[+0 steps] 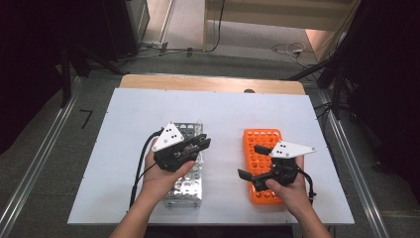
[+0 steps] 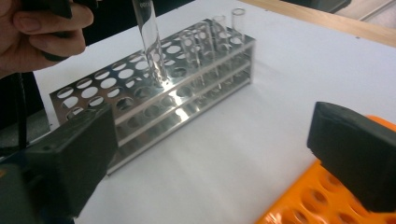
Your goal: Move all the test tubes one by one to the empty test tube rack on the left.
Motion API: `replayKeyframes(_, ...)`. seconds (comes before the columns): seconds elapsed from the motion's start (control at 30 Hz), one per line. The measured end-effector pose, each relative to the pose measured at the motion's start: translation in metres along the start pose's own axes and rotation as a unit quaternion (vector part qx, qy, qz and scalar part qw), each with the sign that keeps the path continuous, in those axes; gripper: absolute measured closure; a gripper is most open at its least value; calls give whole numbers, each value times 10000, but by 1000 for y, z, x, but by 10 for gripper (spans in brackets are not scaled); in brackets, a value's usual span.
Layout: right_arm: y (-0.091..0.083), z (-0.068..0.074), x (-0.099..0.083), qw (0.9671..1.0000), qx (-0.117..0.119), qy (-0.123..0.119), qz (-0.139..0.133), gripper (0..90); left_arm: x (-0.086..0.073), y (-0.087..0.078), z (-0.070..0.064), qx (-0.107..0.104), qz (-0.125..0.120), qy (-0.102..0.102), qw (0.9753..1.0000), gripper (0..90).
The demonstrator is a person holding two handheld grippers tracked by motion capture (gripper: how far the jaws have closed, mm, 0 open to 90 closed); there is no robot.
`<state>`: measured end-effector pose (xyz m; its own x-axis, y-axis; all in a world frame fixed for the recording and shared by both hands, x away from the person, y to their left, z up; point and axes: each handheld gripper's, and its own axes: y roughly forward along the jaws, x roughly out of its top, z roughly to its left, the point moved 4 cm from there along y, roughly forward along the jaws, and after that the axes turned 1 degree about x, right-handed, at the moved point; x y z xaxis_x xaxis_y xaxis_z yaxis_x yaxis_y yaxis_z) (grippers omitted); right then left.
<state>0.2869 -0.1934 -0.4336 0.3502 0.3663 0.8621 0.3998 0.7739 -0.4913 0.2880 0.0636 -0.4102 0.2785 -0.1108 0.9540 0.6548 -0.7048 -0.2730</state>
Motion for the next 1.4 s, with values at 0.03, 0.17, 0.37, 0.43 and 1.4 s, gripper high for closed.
replayKeyframes(0.03,-3,-2,-2,10000,-49,7,-4,0,0,0,2,52,-4,5,10000,745)
replayKeyframes(0.17,-17,-10,-13,9998,-178,70,8,0,0,1,6,133,-23,-3,9999,746)
replayKeyframes(0.37,-40,-23,-28,9989,-415,215,8,0,-2,-1,8,309,-20,137,9994,746)
replayKeyframes(0.43,-47,-26,-32,9986,-462,272,-10,0,-3,-2,9,368,-12,155,9992,746)
replayKeyframes(1.4,-75,-52,-59,9960,-776,427,-109,0,-28,10,17,666,242,96,9974,745)
